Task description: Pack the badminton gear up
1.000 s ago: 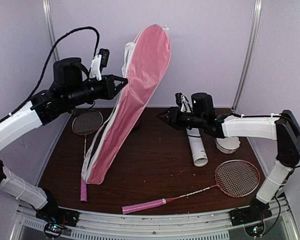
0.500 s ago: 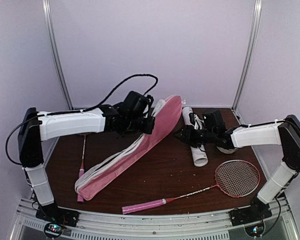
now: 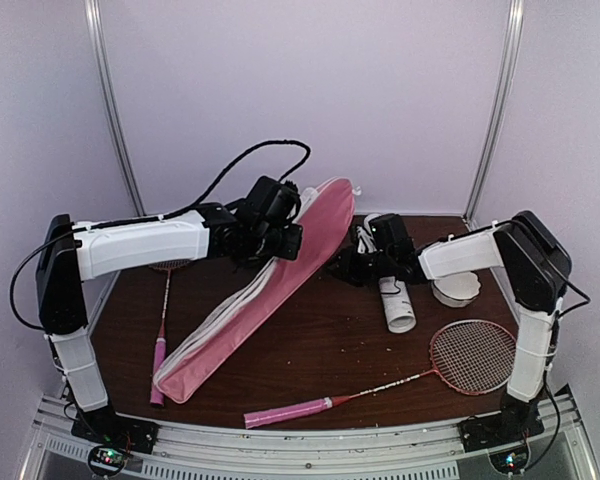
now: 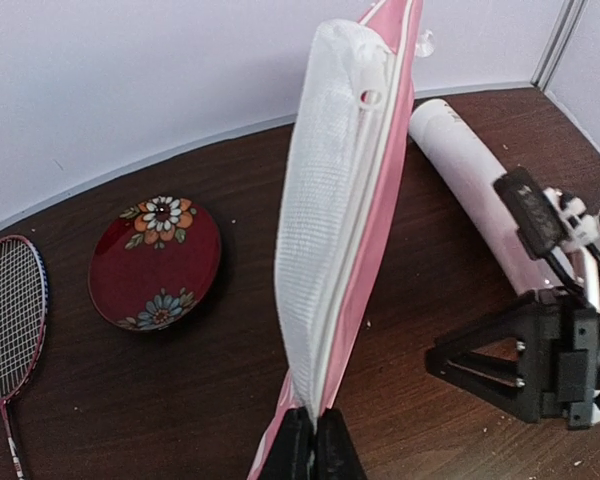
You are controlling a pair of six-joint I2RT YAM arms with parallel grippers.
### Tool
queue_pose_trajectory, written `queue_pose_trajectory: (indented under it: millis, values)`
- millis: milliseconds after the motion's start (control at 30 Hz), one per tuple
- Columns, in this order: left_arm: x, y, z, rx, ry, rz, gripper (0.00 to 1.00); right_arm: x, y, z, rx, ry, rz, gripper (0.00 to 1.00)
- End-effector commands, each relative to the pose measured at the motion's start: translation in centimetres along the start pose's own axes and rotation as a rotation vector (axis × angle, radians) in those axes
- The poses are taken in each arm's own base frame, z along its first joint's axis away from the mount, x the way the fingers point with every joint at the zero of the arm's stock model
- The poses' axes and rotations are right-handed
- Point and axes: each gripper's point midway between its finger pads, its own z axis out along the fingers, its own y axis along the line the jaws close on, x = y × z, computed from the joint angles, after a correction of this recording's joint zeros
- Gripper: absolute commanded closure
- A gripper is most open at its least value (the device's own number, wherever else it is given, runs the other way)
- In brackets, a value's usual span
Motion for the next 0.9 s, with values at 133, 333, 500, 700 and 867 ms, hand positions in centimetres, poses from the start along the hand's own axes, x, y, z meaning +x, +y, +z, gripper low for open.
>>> queue_pose_trajectory:
  millis: [133, 333, 500, 700, 867]
  values:
    - [-0.2, -4.6, 0.9, 0.195, -0.008, -0.035, 1.0, -2.4, 2.8, 5.1, -0.072, 0.004, -0.015, 0.68]
    - [-0.5, -7.6, -0.1, 0.347, -0.071, -0.043, 1.0, -3.7, 3.6, 7.4, -0.125, -0.012, -0.026, 0.68]
    - [1.0, -7.6, 1.7, 0.317, -0.04, -0.015, 1.0, -5.0, 5.6, 7.7, -0.176, -0.034, -0.021, 0.62]
    - [4.5, -5.4, 5.6, 0.258, 0.069, -0.076, 0.89, -5.2, -0.5, 4.1, 0.063, -0.06, -0.022, 0.46]
    - [4.4, -5.9, 5.4, 0.462, 0.068, -0.14, 0.63, -6.4, -1.9, 2.0, 0.158, -0.071, -0.069, 0.43]
